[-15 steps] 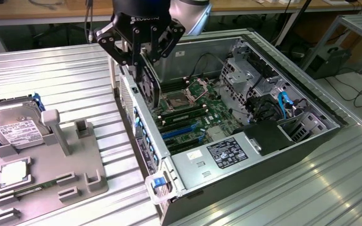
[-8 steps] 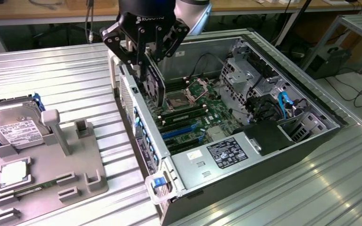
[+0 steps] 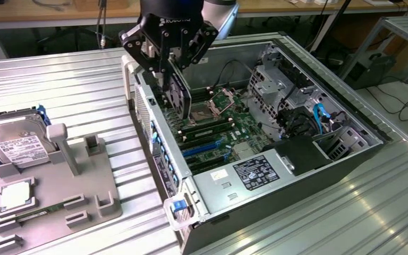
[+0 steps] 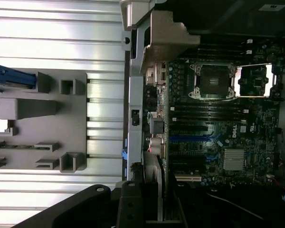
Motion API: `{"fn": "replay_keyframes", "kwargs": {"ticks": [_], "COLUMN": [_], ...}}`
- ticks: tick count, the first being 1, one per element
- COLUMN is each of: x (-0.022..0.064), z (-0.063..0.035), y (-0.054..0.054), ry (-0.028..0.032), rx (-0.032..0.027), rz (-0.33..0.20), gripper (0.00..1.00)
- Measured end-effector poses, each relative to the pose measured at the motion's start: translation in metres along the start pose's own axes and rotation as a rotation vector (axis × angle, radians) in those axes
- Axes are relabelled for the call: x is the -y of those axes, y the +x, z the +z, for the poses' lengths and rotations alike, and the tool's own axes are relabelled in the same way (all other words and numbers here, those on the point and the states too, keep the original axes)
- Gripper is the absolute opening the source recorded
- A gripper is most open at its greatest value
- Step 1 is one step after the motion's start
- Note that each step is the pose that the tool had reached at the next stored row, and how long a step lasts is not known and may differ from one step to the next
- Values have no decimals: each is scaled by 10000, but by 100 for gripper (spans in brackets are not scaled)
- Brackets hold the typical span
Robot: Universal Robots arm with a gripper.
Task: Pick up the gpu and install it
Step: 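Pick up the gpu and move the gpu toward the slot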
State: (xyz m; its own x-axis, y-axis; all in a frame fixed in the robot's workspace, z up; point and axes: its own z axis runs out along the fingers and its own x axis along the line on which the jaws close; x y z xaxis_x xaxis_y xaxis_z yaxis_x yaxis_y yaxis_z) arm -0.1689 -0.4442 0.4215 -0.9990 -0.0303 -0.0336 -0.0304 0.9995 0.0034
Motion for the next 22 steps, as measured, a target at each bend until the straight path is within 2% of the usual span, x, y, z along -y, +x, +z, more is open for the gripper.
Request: {"fn": "replay_keyframes", "kwargs": {"ticks": [22], "x": [6], "z": [7], "y": [-209], "ry": [0], "rx": [0], "rz": [0], "gripper": [28]}}
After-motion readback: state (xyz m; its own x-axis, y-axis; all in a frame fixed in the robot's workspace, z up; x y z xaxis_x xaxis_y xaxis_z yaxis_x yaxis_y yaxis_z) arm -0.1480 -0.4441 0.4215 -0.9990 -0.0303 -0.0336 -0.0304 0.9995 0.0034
